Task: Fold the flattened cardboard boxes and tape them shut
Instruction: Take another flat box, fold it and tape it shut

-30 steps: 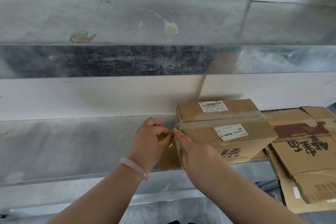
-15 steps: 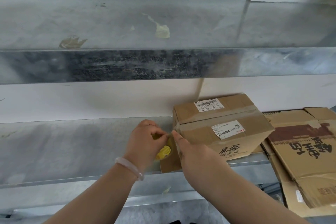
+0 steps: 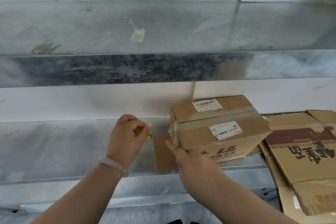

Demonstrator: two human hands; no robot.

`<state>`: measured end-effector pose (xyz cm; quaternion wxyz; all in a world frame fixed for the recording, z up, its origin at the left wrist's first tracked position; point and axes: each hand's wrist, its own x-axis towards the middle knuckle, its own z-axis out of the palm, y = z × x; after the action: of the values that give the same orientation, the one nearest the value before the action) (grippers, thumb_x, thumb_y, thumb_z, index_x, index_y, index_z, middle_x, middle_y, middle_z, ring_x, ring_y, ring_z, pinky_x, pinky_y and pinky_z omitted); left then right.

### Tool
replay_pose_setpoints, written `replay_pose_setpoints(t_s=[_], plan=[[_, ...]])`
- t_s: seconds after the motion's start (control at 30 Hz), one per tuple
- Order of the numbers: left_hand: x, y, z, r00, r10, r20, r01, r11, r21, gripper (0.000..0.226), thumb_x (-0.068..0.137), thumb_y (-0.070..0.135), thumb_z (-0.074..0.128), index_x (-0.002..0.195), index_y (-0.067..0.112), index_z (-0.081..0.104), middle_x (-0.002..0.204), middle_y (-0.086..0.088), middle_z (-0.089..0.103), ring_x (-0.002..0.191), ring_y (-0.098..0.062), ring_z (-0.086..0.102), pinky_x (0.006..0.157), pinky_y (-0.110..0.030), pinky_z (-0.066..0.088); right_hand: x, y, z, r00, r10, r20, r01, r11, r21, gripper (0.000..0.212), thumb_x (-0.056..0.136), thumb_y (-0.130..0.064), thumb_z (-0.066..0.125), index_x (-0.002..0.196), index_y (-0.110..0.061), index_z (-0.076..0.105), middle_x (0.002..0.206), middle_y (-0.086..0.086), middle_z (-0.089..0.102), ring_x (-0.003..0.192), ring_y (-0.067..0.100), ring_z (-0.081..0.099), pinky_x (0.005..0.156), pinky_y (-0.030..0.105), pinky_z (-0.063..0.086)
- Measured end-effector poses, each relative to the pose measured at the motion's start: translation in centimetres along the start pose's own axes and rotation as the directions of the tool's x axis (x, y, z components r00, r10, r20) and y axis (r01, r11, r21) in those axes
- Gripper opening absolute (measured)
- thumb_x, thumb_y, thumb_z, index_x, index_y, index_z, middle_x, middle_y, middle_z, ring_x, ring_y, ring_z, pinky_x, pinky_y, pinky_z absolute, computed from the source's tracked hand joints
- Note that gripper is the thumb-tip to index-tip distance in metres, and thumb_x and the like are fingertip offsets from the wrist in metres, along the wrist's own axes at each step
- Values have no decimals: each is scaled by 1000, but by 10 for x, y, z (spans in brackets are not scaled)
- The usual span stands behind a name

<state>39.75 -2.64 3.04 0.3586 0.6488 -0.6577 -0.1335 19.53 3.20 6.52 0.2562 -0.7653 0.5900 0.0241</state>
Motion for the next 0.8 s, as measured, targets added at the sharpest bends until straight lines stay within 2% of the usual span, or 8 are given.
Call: replay_pose_setpoints(t_s=[0.17,0.23,0.3,0.4,0.53,0.6,0.67,0.8], plan=[[-2,-10,23,985,171,27,-172,951,257,9,73,10,81,76,15,75,91,-2,60,71,-22,62,68,-38,52,-37,36,-24,920,-347,-183,373,919,129,60,101,-36,36,142,-68,5,94,-21,65,81,8,62,76,29,53],[-13,-14,37,980,182,75,-197,929,313,4,77,17,76,74,17,74,91,-2,64,73,-25,64,70,-39,48,-52,63,-33,802,-439,-405,512,854,89,56,97,-32,45,146,-53,28,102,-42,55,81,-6,61,70,11,47],[-32,-19,48,979,166,118,-197,918,345,23,83,33,58,73,20,73,90,2,67,75,-24,66,72,-38,45,-65,103,-33,637,-366,-678,563,822,85,48,95,-24,51,140,-36,44,96,-35,58,65,-8,56,56,10,43],[-49,-22,57,983,110,148,-152,940,306,35,83,42,45,73,22,72,91,5,68,77,-22,65,75,-36,46,-69,167,-28,509,5,-861,394,888,238,35,93,-18,48,125,-33,45,82,-16,55,48,8,47,39,23,38],[-59,-25,62,985,0,173,-45,966,254,25,82,33,59,72,18,75,97,2,68,83,-25,66,77,-36,49,-51,249,-22,589,472,-656,-177,868,465,29,97,-19,44,123,-33,44,102,-2,59,71,12,54,57,31,45],[-63,-21,59,979,-81,186,36,972,234,2,80,13,76,79,12,77,102,-1,67,89,-29,67,78,-36,52,-40,278,-23,674,556,-486,-385,826,411,32,97,-21,44,128,-29,46,109,2,55,85,18,53,74,41,51],[-60,-14,57,969,-162,185,119,967,225,20,78,7,79,97,10,76,113,-5,66,102,-30,64,88,-34,48,-33,295,-24,749,562,-350,-484,826,290,37,96,-21,47,132,-29,49,109,2,55,91,20,53,84,44,52],[-51,30,53,950,-302,-78,301,953,-24,33,97,18,54,129,19,61,128,8,58,118,-9,54,99,-21,35,-28,297,-30,759,509,-406,-546,837,30,39,97,-35,46,135,-31,53,134,-1,52,127,24,39,108,44,35]])
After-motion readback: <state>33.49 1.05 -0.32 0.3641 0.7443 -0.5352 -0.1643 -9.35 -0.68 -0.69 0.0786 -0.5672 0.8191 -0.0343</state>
